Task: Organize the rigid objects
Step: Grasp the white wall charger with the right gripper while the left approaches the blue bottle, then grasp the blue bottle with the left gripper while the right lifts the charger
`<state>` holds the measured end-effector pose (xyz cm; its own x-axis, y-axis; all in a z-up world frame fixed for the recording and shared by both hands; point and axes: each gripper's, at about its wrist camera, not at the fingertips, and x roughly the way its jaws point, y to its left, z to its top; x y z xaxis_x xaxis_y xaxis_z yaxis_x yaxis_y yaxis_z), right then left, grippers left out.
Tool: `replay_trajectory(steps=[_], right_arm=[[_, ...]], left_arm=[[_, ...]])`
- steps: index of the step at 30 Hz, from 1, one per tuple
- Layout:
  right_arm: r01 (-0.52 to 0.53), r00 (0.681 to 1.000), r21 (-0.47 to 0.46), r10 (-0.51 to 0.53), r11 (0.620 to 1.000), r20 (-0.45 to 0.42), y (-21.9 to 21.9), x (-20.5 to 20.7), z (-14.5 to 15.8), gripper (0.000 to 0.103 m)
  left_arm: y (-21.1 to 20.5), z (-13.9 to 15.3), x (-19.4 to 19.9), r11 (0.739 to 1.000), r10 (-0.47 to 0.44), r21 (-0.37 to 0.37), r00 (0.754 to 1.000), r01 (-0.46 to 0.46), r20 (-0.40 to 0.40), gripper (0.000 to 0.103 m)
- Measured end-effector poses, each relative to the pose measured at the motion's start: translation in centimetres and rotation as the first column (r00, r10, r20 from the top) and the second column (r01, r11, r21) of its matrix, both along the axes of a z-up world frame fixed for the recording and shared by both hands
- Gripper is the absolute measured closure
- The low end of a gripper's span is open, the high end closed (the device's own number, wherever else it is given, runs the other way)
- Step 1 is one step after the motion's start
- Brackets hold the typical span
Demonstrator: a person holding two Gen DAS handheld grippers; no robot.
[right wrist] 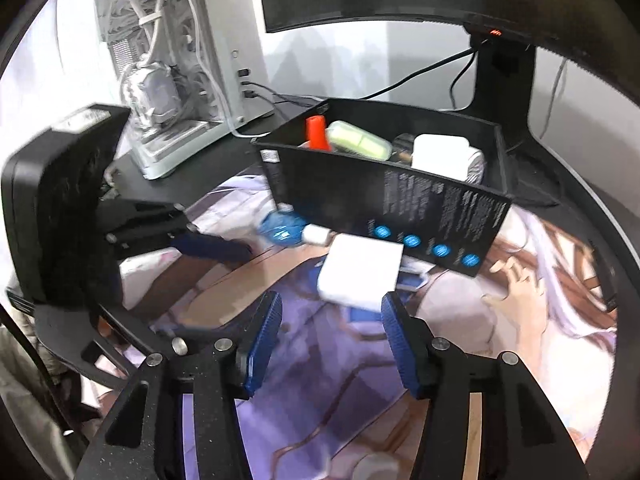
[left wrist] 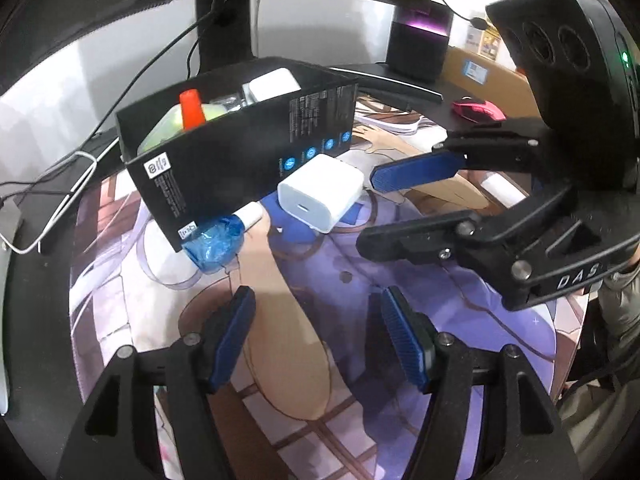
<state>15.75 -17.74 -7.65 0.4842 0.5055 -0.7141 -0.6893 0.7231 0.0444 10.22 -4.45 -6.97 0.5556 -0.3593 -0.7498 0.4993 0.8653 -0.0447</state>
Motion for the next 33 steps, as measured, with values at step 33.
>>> replay_trajectory(steps=[33], right_arm=[[-0.057, 0.996, 0.068, 0.062, 0.996, -0.062, -1.0, 2.1, 0.1, 0.032]], left_arm=[[0.5, -0.5, 2.0, 0.998, -0.061, -0.005, 0.998, 0.061, -0.012, 0.036]])
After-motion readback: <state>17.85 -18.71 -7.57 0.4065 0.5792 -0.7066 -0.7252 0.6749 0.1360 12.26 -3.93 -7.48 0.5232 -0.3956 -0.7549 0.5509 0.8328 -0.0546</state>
